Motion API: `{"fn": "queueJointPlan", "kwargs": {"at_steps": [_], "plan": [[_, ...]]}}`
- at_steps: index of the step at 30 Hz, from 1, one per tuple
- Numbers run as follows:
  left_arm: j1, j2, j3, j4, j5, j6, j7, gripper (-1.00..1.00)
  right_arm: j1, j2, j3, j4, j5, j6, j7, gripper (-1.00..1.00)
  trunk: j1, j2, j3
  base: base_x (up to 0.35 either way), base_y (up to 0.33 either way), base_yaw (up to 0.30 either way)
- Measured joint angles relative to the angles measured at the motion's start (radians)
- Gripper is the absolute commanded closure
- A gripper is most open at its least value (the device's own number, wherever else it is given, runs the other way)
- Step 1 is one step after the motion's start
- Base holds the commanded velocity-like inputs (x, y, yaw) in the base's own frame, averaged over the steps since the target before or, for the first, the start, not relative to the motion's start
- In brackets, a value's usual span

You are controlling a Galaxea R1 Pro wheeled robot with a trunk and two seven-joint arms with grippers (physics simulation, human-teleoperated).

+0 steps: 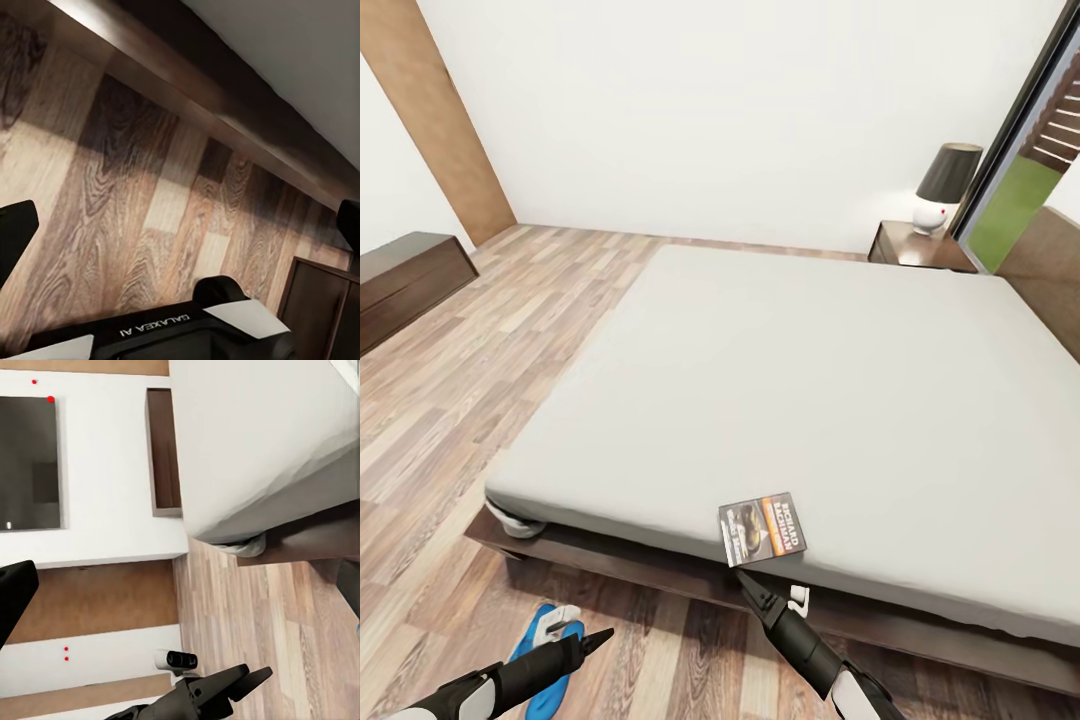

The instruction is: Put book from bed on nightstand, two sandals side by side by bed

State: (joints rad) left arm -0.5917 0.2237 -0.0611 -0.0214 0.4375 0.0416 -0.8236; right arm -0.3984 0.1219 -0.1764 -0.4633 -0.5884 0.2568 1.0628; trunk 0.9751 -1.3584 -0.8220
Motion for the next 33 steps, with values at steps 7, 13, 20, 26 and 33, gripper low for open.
{"fn": "queueJointPlan", "kwargs": {"at_steps": [7,13,20,26,33], "plan": [[0.000,0.000,0.000,0.000,0.000,0.000,0.000,-1.00,0.000,0.000,-0.001,0.000,0.000,0.000,0.000,-1.00,0.027,-0.049,-0.022,0.000,0.000,0.000],[0.000,0.000,0.000,0.000,0.000,0.000,0.000,-1.00,0.000,0.000,-0.001,0.000,0.000,0.001,0.001,-1.00,0.050,-0.091,-0.041,0.000,0.000,0.000],[0.000,0.000,0.000,0.000,0.000,0.000,0.000,-1.00,0.000,0.000,-0.002,0.000,0.000,0.001,0.001,-1.00,0.077,-0.140,-0.063,0.000,0.000,0.000],[0.000,0.000,0.000,0.000,0.000,0.000,0.000,-1.00,0.000,0.000,-0.002,0.000,0.000,0.001,0.001,-1.00,0.100,-0.182,-0.081,0.000,0.000,0.000],[0.000,0.000,0.000,0.000,0.000,0.000,0.000,-1.00,0.000,0.000,-0.002,0.000,0.000,0.002,0.001,-1.00,0.127,-0.231,-0.103,0.000,0.000,0.000]]}}
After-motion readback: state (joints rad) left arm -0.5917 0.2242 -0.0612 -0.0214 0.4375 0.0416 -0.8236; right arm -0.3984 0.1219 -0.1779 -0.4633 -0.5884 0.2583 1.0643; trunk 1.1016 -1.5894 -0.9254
